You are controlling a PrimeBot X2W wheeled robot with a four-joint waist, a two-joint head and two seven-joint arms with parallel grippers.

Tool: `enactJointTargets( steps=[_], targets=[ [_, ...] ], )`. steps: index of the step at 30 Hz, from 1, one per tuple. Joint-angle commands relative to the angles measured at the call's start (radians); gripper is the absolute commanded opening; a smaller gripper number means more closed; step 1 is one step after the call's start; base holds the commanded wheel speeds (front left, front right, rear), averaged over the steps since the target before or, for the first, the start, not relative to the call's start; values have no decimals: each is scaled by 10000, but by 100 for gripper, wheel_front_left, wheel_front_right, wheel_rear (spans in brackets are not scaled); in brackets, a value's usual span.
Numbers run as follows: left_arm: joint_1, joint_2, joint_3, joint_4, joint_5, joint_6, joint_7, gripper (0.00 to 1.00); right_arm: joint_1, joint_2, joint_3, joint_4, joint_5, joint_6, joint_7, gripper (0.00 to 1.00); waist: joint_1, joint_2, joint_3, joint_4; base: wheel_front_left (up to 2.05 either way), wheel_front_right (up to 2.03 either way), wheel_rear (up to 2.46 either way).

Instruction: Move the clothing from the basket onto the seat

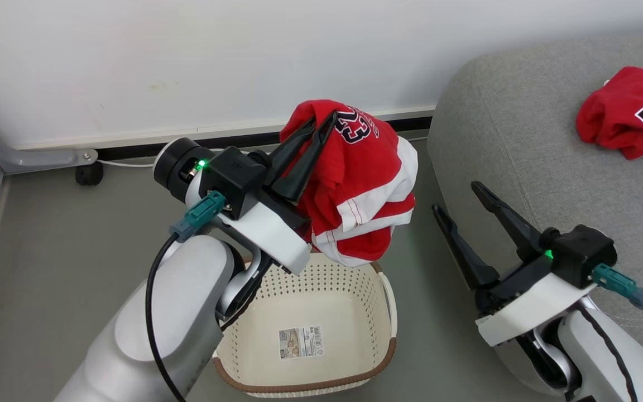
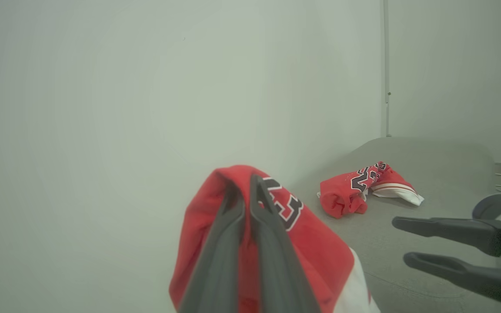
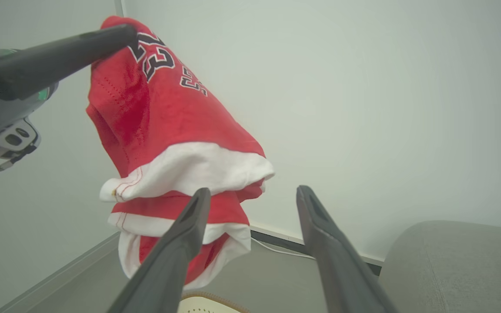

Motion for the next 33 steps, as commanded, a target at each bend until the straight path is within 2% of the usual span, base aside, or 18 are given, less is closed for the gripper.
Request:
enactJointTargets(
  steps=[1, 12, 19, 20, 21, 25, 26, 27, 28, 29, 33],
  targets=[
    [-617, 152, 347, -215, 31, 96, -33, 0, -262, -114, 181, -186, 71, 40, -57, 100, 0, 0, 5, 3, 0, 0, 0],
    [-741, -31, 134, -177, 49, 103, -179, 0, -2122, 252, 2350, 1485, 360, 40, -57, 100, 0, 0, 96, 221, 0, 0, 0],
    [-805, -111, 1, -164, 53, 110, -216, 0, -2992, 701, 2932, 2387, 569, 40, -57, 99, 0, 0, 151, 340, 0, 0, 0],
    [-801, -127, -21, -155, 51, 112, -226, 0, -3068, 758, 2950, 2476, 582, 40, -57, 44, 0, 0, 162, 352, 0, 0, 0],
    [-797, -141, -45, -135, 47, 112, -229, 0, -3134, 801, 2962, 2523, 588, 40, -57, 0, 0, 0, 174, 363, 0, 0, 0],
    [-795, -179, -106, -42, 40, 128, -267, 0, -3226, 871, 2915, 2490, 667, 40, -57, 0, 0, 0, 229, 365, 0, 0, 0],
    [-795, -182, -124, -11, 43, 129, -276, 10, -3225, 862, 2885, 2464, 682, 40, -57, 0, 0, 0, 243, 358, 0, 0, 0],
    [-795, -187, -130, 12, 44, 132, -303, 45, -3213, 848, 2852, 2419, 684, 40, -57, 0, 0, 0, 256, 347, 0, 0, 0],
    [-793, -181, -137, 49, 52, 135, -328, 85, -3185, 826, 2823, 2385, 701, 40, -57, 0, 0, 0, 268, 330, 0, 0, 0],
    [-790, -173, -137, 86, 54, 140, -353, 100, -3164, 804, 2799, 2355, 707, 40, -57, 0, 0, 0, 272, 308, 0, 0, 0],
    [-774, -165, -146, 238, 33, 141, -428, 100, -3115, 733, 2659, 2211, 701, 40, -57, 0, 0, 0, 304, 220, 0, 0, 0]
  ],
)
